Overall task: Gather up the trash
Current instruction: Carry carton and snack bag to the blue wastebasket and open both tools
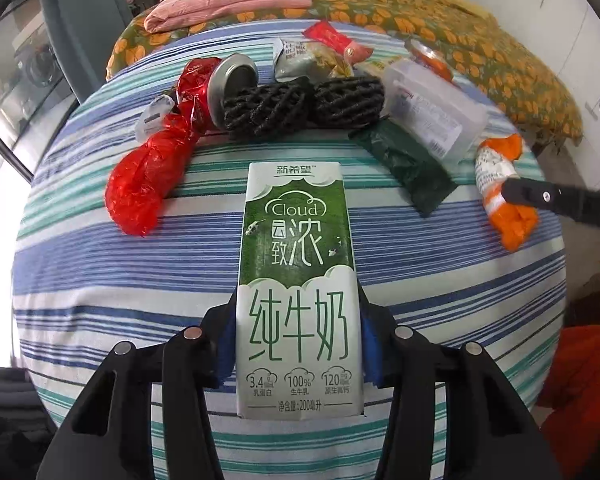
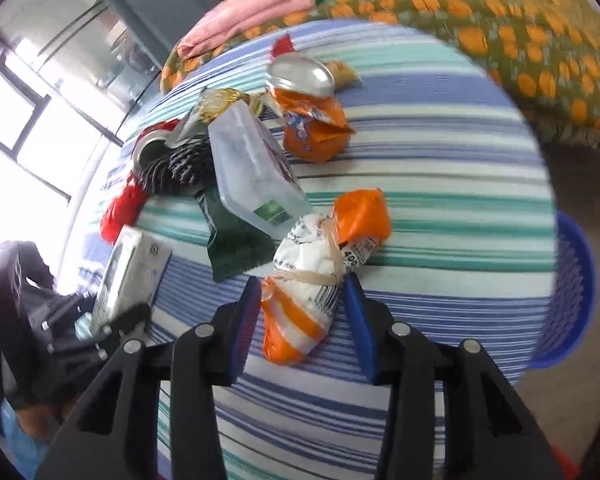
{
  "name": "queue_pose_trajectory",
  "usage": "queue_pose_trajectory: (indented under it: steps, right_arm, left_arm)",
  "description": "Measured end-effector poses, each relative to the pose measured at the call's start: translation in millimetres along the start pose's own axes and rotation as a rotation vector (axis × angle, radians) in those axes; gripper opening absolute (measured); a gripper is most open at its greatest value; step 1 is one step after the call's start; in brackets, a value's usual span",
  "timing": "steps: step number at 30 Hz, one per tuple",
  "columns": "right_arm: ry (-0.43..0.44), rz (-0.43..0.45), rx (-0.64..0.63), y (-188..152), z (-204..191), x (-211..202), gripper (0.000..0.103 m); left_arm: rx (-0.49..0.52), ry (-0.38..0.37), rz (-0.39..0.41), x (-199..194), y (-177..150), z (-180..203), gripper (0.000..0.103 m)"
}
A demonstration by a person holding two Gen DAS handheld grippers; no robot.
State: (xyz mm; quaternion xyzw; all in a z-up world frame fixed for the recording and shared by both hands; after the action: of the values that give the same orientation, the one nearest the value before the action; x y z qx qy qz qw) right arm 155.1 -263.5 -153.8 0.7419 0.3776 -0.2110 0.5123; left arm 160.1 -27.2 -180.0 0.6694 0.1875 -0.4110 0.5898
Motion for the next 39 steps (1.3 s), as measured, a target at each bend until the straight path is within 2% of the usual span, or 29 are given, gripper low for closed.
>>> queue_pose_trajectory:
  steps: [4,7,10,11,15,20,25,29,30,31,32,34,36,38,39]
  right_arm:
    - [0.076,0.063,-0.008,3,7,-33,0.041]
    - [0.079,0.118,0.004,8,32,-68,0.041]
    - [0.005,0.145,0.001,11,79,-92,0.041]
    - [-0.053,0.153,-0.012,12,104,-101,0.041]
    - [-0.163,0.154,0.016,12,173,-113,0.041]
    - [-0.242,0.164,0.070,10,241,-114,0.041]
    - [-0.275,0.162,0.130,5,298,-105,0.041]
    - [-0.252,0.154,0.187,3,323,-94,0.044]
    - [-0.238,0.146,0.202,1,328,-91,0.050]
    - [-0.229,0.145,0.217,1,334,-87,0.066]
    - [-0.231,0.147,0.228,1,339,-86,0.068]
    - [-0.238,0.163,0.252,2,346,-90,0.068]
    - [-0.246,0.194,0.260,6,349,-99,0.069]
    - [-0.261,0.227,0.252,10,349,-111,0.074]
    - [-0.276,0.247,0.243,13,348,-117,0.081]
  left_arm:
    - [-0.052,-0.072,0.041,-15,5,23,0.048]
    - [-0.065,-0.157,0.065,-27,15,58,0.048]
    - [-0.033,-0.242,0.078,-33,25,110,0.048]
    - [-0.026,-0.273,0.078,-33,29,128,0.048]
    - [0.004,-0.391,0.058,-21,43,215,0.048]
    - [0.039,-0.450,0.034,14,61,304,0.049]
    - [0.066,-0.451,-0.007,66,63,367,0.049]
    - [0.063,-0.447,-0.021,101,60,394,0.050]
    - [0.057,-0.445,-0.014,112,62,399,0.059]
    - [0.048,-0.443,-0.011,121,64,404,0.066]
    - [0.036,-0.440,-0.008,129,66,406,0.072]
    - [0.012,-0.434,-0.012,138,69,410,0.073]
    - [-0.006,-0.449,-0.008,131,74,410,0.073]
    - [0.010,-0.474,0.039,109,81,406,0.077]
    - [0.026,-0.478,0.071,95,84,402,0.080]
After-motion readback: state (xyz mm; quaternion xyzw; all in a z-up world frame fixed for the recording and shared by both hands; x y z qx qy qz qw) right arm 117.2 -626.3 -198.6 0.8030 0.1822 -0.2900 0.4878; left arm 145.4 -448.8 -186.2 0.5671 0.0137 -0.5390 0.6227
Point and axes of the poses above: each gripper's, at about its wrist camera, not at the fingertips, and x roughly the way its jaws point, z to its right, y to its top, the point moved 8 cm from there along x, roughly the way its jaws point, and after that the axes turned 14 degrees about z, right-handed, at the moved point
